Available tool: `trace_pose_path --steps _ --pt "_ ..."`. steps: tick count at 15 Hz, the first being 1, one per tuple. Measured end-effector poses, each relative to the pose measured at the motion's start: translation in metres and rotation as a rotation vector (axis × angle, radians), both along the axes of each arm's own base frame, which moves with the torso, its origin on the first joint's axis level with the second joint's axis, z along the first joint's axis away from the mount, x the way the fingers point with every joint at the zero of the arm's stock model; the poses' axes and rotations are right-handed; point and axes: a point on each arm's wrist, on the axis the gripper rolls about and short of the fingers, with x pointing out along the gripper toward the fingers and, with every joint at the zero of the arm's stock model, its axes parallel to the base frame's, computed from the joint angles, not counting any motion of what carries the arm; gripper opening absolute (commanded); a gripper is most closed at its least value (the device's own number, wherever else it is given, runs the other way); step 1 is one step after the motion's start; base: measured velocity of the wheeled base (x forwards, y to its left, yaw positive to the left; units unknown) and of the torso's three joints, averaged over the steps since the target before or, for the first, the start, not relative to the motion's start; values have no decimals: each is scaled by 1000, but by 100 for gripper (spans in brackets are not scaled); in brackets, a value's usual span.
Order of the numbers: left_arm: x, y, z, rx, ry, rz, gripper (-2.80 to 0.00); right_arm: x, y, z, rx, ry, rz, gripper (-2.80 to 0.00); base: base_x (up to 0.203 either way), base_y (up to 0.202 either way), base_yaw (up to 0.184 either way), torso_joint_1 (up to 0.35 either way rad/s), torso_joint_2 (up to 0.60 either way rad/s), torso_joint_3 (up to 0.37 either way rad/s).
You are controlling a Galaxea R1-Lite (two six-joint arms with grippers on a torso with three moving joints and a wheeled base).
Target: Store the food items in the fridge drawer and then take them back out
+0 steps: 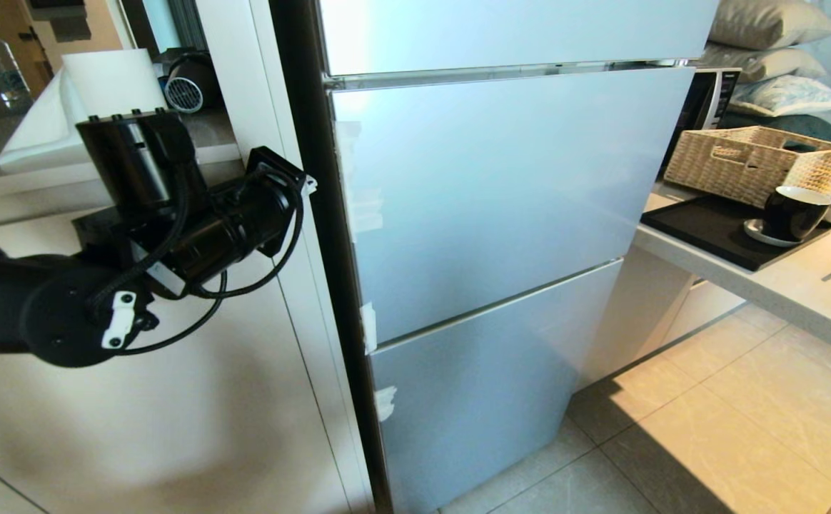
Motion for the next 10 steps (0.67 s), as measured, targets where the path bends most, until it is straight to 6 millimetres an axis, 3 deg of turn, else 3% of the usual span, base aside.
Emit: trace_pose_path --steps 5,10 --pt "12 -9 -5 4 8 -9 -280 0 0 0 0 0 0 -280 0 0 0 0 0 0" --pt "9 -24 -8 5 13 -51 -280 0 0 0 0 0 0 -280 0 0 0 0 0 0"
